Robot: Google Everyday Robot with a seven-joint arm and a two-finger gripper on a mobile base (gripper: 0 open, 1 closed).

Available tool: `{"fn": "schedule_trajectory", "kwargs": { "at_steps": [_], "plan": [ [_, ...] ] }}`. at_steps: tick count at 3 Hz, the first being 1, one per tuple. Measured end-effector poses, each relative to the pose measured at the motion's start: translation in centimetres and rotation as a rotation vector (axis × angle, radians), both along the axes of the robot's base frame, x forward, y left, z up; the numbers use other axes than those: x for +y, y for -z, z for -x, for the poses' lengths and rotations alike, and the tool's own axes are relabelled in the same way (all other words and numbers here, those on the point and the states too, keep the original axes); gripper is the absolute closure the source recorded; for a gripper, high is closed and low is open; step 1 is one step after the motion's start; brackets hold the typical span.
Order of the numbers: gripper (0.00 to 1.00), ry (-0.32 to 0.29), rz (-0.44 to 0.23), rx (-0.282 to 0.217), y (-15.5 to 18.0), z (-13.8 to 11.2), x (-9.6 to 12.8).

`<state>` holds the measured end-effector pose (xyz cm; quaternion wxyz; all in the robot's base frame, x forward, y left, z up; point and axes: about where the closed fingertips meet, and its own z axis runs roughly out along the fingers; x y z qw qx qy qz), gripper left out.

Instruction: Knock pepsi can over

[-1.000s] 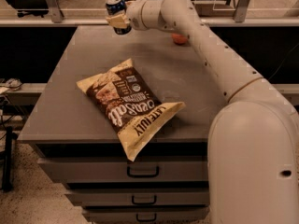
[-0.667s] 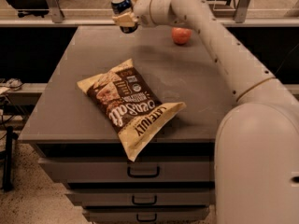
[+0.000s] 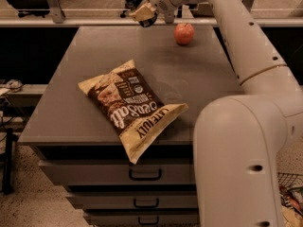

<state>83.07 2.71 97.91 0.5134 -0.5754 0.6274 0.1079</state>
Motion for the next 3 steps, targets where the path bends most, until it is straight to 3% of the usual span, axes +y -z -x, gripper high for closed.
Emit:
{"fn": "schedule_trajectory", "kwargs": {
  "at_steps": [1,2,3],
  "plan": [
    [1.0,-0.07,0.174,0.059,2.5,1.8,-0.2],
    [1.0,-0.186,0.328,0.154,5.9,4.8,0.1],
    [1.0,-0.348,0.494,0.296,9.9,9.4,0.0]
  ]
}}
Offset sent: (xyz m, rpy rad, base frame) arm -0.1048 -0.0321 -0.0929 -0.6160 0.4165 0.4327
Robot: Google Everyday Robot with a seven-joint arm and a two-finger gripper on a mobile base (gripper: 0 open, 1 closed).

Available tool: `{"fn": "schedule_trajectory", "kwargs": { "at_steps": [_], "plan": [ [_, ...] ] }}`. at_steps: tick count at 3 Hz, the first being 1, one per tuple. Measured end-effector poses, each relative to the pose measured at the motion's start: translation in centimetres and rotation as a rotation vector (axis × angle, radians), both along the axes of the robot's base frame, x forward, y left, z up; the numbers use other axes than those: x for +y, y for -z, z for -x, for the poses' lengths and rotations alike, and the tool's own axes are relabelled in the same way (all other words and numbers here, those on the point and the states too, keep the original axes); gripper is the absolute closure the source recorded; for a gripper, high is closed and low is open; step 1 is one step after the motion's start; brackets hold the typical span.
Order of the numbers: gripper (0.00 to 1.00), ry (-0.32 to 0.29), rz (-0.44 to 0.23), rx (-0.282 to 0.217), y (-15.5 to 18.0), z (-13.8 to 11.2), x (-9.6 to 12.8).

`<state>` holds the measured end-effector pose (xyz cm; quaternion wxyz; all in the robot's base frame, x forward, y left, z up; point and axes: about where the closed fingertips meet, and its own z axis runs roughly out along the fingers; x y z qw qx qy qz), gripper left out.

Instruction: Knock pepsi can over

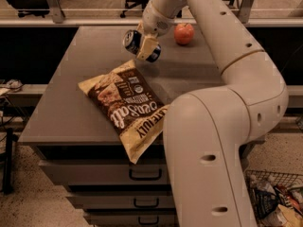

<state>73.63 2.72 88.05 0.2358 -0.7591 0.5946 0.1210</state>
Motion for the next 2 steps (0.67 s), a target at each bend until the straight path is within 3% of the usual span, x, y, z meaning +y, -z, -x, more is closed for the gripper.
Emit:
{"fn": "schedule_trajectory", "kwargs": {
  "at_steps": [1,2],
  "plan": [
    [0.89,-0.051,0.065,0.031,1.2,1.01,0.29],
    [0.58,-0.072,0.106,0.024,1.96,0.83,1.19]
  ]
}}
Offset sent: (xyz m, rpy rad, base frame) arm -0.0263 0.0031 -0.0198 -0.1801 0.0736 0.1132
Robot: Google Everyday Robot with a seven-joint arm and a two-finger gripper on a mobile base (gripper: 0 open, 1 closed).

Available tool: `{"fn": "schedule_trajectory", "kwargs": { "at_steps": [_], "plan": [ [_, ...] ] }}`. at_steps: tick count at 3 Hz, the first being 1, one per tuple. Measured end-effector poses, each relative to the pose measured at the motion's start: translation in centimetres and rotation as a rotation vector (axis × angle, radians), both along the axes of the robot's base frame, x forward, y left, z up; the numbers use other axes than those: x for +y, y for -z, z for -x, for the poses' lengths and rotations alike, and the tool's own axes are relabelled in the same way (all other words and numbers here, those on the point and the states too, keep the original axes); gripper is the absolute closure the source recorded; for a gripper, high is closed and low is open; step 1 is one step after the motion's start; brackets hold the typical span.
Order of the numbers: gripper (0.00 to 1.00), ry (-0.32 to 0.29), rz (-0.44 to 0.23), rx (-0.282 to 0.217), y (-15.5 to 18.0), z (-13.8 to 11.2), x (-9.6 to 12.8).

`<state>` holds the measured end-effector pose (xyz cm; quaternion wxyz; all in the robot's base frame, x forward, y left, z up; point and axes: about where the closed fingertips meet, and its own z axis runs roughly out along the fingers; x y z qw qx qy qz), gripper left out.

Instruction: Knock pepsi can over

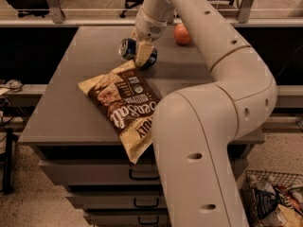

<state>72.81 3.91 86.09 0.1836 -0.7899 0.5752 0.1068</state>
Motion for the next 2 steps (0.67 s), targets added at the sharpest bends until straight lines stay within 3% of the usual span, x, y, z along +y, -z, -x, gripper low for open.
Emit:
{"fn": "schedule_trajectory", "kwargs": {
  "at_steps": [2],
  "plan": [
    [0.1,-0.015,0.024,-0.006,0.54,-0.06,0.76]
  ]
}}
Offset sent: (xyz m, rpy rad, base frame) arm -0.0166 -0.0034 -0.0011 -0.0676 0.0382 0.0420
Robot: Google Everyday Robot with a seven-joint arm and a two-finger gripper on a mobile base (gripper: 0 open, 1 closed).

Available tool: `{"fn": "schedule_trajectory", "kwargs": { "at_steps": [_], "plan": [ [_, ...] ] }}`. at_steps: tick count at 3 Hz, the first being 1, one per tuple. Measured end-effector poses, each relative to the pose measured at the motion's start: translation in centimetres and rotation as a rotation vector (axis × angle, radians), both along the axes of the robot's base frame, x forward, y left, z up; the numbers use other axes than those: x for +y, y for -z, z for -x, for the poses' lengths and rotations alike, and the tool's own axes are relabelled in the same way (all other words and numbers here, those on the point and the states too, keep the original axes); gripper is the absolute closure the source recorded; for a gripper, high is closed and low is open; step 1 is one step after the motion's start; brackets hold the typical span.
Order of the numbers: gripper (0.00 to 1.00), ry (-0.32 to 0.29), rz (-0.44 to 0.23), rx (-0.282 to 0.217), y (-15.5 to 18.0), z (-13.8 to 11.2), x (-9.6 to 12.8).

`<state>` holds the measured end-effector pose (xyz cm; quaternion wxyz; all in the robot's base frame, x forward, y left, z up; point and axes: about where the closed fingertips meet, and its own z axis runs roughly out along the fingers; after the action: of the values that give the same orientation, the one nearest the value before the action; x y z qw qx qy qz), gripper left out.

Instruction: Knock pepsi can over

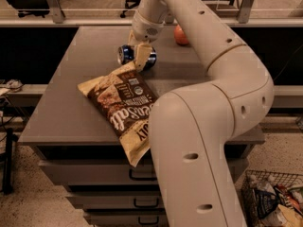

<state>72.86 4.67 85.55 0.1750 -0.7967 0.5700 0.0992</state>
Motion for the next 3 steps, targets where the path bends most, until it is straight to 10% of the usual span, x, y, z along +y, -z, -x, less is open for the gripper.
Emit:
{"fn": "schedule_trajectory", "kwargs": {
  "at_steps": [3],
  "plan": [
    [0.0,0.037,-0.006,-0.022,-0.45,0.01,-0.93]
  ]
}}
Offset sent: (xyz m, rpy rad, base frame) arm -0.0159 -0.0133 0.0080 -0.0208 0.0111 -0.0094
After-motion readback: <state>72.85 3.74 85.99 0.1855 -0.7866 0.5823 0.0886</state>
